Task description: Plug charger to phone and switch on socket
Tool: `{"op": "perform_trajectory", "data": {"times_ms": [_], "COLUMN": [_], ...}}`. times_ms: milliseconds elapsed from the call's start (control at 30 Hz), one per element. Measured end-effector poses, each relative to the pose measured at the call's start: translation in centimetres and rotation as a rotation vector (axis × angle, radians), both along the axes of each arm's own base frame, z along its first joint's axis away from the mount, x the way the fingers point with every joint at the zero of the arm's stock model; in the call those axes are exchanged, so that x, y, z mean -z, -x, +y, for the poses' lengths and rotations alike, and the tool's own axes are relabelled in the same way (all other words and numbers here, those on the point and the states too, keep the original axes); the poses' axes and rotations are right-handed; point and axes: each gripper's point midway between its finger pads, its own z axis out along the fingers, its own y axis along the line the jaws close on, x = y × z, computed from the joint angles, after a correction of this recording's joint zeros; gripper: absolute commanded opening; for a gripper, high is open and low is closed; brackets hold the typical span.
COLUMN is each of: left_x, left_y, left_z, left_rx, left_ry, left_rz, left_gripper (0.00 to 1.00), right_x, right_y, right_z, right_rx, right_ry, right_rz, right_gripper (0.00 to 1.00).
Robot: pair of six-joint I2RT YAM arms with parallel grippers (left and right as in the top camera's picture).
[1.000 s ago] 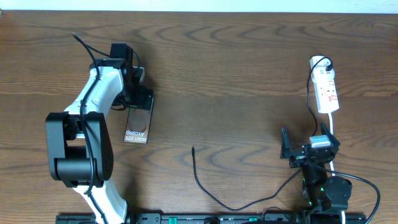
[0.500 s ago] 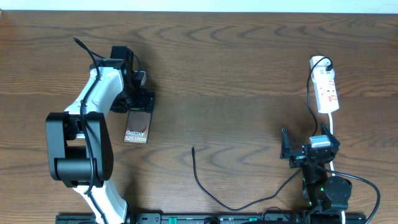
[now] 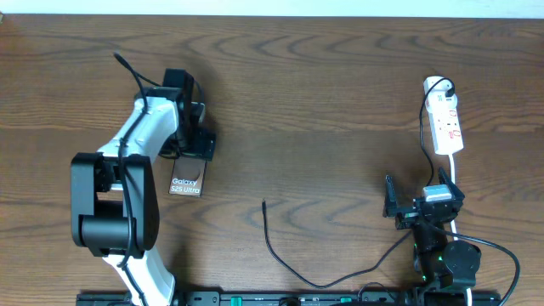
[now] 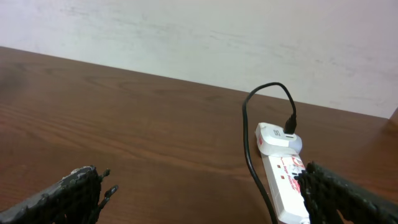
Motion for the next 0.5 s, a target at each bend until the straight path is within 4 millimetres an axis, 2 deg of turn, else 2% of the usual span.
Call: {"op": "perform_trajectory", "data": {"times_ms": [167, 267, 400, 500], "left_x": [0.0, -0.7, -3.2, -4.0], "left_y": [0.4, 0.3, 0.2, 0.0], "left_z": [0.1, 0.1, 0.2, 0.1], "left_rx": [-0.002, -0.018, -0.024, -0.027], "left_ry": [-0.014, -0.010, -0.002, 0.005], "left_rz": [-0.015, -0.063, -0.172, -0.238], "left_gripper": [0.92, 0.92, 0.93, 0.93], "right_x": [0.0, 0.0, 0.0, 0.0], "right_y": [0.0, 0.0, 0.0, 0.0], "right_z": [0.0, 0.0, 0.0, 0.0], "right_rx": [0.000, 0.000, 0.000, 0.000], "right_ry": [0.000, 0.000, 0.000, 0.000], "right_rz": [0.000, 0.000, 0.000, 0.000], "right_gripper": [0.99, 0.99, 0.99, 0.99]}}
